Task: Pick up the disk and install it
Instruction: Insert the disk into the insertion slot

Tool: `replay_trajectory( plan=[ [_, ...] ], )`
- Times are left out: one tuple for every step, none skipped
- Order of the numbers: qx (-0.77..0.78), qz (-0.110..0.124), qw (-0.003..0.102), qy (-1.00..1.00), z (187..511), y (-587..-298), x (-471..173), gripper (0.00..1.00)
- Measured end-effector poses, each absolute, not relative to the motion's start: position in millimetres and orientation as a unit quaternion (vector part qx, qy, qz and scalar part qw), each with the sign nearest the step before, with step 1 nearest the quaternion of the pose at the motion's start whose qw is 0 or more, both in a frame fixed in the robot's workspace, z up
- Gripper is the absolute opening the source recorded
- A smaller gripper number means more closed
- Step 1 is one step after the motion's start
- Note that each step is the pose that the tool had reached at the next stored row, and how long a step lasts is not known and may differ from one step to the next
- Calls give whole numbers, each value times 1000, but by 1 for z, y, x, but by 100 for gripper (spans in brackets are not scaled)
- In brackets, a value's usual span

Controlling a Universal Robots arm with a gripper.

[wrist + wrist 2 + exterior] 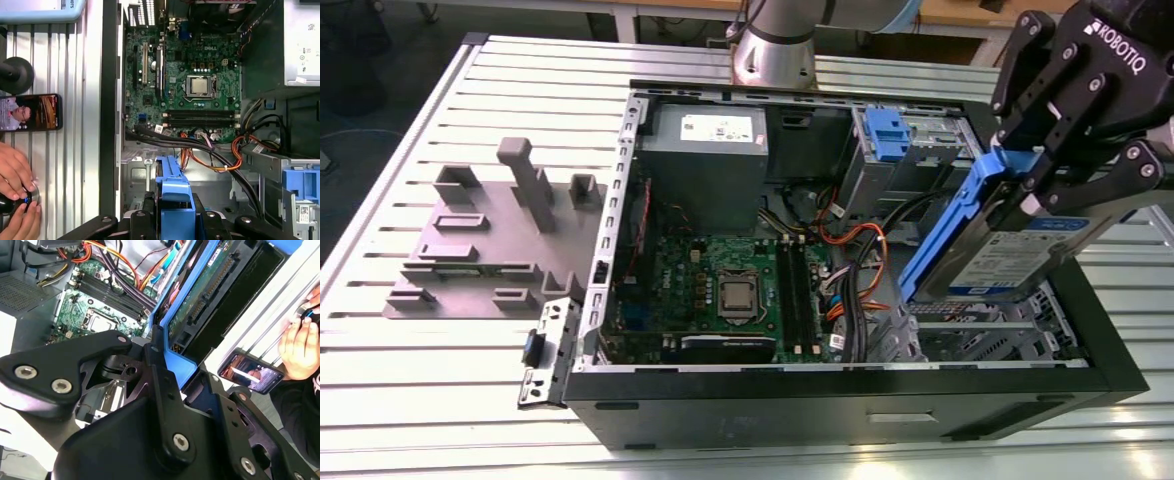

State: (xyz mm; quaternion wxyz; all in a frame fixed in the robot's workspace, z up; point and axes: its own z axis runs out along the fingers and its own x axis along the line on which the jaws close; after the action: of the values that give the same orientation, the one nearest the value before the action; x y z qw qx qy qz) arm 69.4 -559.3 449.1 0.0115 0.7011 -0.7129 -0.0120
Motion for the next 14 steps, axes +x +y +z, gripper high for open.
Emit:
replay_trajectory(
  plan=[
    [701, -12, 11, -713, 449, -560, 70, 36],
    [701, -12, 11, -713, 448, -560, 71, 36],
    [701, -12, 11, -713, 448, -560, 72, 36],
    [701, -12, 11, -713, 447, -560, 73, 36],
    [701, -12, 11, -713, 447, -561, 74, 36],
    [701, -12, 11, -713, 446, -561, 75, 36],
    [701, -12, 12, -713, 446, -561, 76, 36],
    [701, -12, 11, -713, 445, -561, 76, 36],
    [701, -12, 11, -713, 445, -561, 77, 36],
    [701, -12, 11, -713, 444, -562, 78, 36],
    [701, -12, 11, -713, 444, -562, 78, 36],
    [701, -12, 11, -713, 443, -562, 79, 36],
    [701, -12, 11, -713, 443, -562, 79, 36],
    [701, -12, 11, -713, 442, -563, 79, 36]
  ],
)
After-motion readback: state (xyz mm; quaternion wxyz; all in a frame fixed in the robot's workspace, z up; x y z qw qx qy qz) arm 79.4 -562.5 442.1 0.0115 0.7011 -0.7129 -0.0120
